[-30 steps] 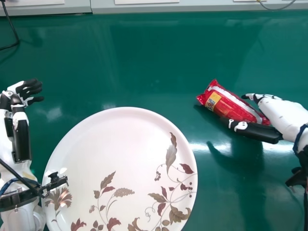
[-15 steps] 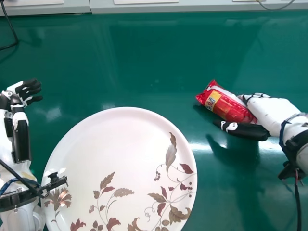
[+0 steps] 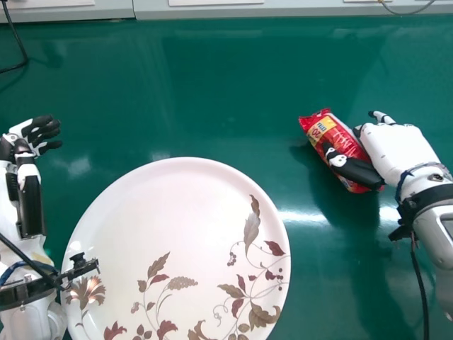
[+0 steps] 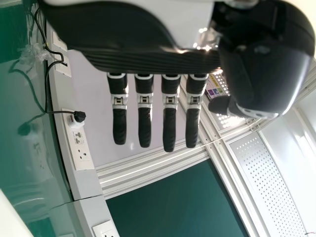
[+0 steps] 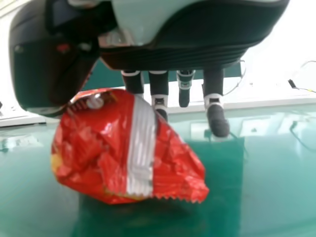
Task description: Pick up biscuit and place it in the plate
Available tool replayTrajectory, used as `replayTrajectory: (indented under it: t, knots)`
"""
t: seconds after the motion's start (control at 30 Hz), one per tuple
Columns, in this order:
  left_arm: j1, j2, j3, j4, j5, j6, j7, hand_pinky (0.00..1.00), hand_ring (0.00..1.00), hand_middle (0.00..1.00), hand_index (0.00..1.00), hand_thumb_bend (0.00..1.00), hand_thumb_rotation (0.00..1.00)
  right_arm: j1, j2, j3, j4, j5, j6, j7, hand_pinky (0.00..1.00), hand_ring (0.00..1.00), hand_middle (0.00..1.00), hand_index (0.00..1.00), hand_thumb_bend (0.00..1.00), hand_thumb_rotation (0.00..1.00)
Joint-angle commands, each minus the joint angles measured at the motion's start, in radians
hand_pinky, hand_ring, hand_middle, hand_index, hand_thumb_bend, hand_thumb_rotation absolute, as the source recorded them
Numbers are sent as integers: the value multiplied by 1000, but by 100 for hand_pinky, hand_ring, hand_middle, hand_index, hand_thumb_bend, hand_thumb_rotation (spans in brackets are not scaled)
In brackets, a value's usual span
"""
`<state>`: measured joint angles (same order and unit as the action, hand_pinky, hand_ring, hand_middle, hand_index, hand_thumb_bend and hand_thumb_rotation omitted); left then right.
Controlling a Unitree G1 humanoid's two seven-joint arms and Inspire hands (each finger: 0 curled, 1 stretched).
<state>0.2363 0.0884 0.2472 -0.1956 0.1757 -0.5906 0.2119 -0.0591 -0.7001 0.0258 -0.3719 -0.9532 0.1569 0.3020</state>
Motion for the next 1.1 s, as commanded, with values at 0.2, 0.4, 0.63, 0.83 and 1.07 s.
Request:
replayTrajectory:
  t: [0.2,0.4,0.63,0.83,1.07]
  knots:
    - [15,8,9,23,2,14,-12,62,71,70,72,10,25,39,27,-17,43,0,-104,-222,4,8,46,47,52,0]
    - [23,7,13,14,-3,21,-19,63,72,71,72,11,24,57,50,-62,-30,43,-104,-219,5,9,46,47,52,0]
    - [27,9,18,13,2,20,-20,64,72,71,73,11,23,87,91,-134,-193,57,-106,-217,8,12,46,47,51,0]
    - [29,9,18,11,5,19,-18,63,71,70,72,10,20,101,119,-180,-249,87,-149,-240,8,12,46,47,51,0]
    - [30,6,17,12,-1,16,-19,64,72,71,72,11,21,121,149,-197,-295,124,-253,-289,8,42,48,49,51,0]
